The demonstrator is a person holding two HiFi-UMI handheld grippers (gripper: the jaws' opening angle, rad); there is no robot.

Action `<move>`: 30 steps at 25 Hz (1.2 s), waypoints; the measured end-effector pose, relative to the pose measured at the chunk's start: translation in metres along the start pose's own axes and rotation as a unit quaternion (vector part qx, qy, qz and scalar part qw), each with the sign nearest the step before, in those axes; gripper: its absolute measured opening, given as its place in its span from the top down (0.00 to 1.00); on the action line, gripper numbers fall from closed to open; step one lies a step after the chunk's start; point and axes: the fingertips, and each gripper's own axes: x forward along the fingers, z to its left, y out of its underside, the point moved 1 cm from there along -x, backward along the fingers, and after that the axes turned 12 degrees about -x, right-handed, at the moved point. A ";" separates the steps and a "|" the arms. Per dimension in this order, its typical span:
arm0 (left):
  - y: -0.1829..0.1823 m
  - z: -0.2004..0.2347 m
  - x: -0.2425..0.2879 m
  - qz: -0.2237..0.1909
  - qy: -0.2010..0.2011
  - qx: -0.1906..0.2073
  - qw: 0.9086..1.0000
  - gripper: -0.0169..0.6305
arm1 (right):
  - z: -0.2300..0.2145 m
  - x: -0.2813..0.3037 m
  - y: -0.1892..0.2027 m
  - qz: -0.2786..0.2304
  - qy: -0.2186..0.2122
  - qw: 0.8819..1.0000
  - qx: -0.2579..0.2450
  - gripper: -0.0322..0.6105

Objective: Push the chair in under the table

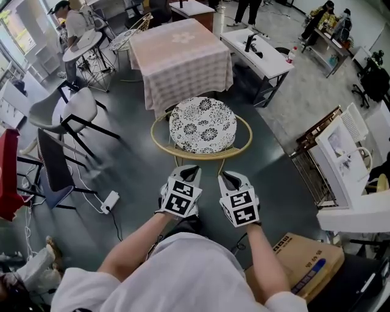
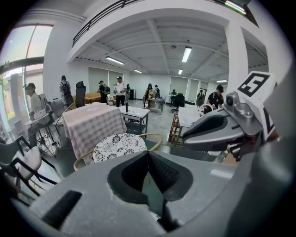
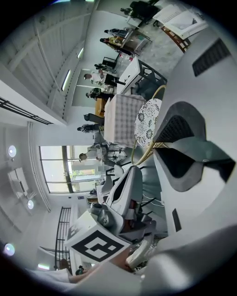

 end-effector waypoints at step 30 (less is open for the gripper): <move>0.050 0.131 0.058 0.172 0.048 0.388 0.904 0.82 | -0.008 0.121 0.032 0.167 -0.081 0.904 -0.386 0.81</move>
